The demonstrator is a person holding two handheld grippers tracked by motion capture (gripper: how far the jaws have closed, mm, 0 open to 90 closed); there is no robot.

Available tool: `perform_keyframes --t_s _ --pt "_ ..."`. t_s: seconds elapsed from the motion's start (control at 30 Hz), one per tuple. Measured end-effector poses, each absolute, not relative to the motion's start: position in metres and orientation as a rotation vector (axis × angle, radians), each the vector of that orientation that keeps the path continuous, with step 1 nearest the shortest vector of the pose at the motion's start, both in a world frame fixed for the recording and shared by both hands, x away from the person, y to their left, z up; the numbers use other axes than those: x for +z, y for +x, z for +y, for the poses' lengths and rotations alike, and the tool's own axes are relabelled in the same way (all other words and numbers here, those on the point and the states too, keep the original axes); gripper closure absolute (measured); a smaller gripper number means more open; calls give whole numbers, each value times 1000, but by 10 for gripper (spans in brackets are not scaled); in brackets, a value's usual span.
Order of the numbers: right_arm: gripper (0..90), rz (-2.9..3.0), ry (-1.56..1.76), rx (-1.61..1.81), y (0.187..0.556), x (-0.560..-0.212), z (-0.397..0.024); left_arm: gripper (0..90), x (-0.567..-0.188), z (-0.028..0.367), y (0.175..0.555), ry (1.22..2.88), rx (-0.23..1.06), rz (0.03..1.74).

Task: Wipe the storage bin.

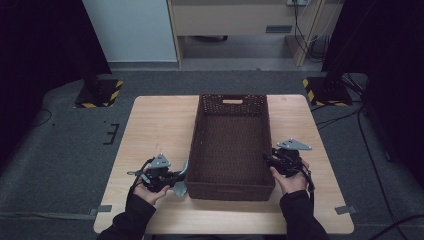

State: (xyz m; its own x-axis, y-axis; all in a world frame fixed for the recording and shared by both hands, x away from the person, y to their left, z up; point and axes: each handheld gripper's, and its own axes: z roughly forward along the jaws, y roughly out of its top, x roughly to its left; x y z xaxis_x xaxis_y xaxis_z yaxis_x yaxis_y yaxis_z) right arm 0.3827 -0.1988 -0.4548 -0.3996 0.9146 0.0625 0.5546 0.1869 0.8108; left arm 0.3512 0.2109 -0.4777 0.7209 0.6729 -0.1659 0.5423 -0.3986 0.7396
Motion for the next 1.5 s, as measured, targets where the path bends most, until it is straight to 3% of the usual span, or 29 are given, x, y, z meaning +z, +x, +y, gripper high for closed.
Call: perform_keyframes --t_s 0.17,0.37,0.57,0.83,1.07,1.2,1.5 --pt "492 2020 1348 1121 382 -455 -202 825 -459 218 348 2020 231 897" --pt "443 2011 1328 1178 379 -449 -206 825 -440 225 337 1974 261 859" --pt "402 2037 1308 1188 375 -450 -208 825 -453 219 329 2024 247 873" --pt "397 2058 1306 1184 375 -453 -209 826 -482 211 333 2135 188 923" --pt "397 2064 1302 1180 376 -454 -208 825 -444 218 326 2004 246 866" --pt "425 2080 1305 1181 377 -454 -206 825 -434 218 318 2012 279 846" --pt "491 2110 1282 1179 374 -456 -205 825 -470 209 313 2106 207 913"
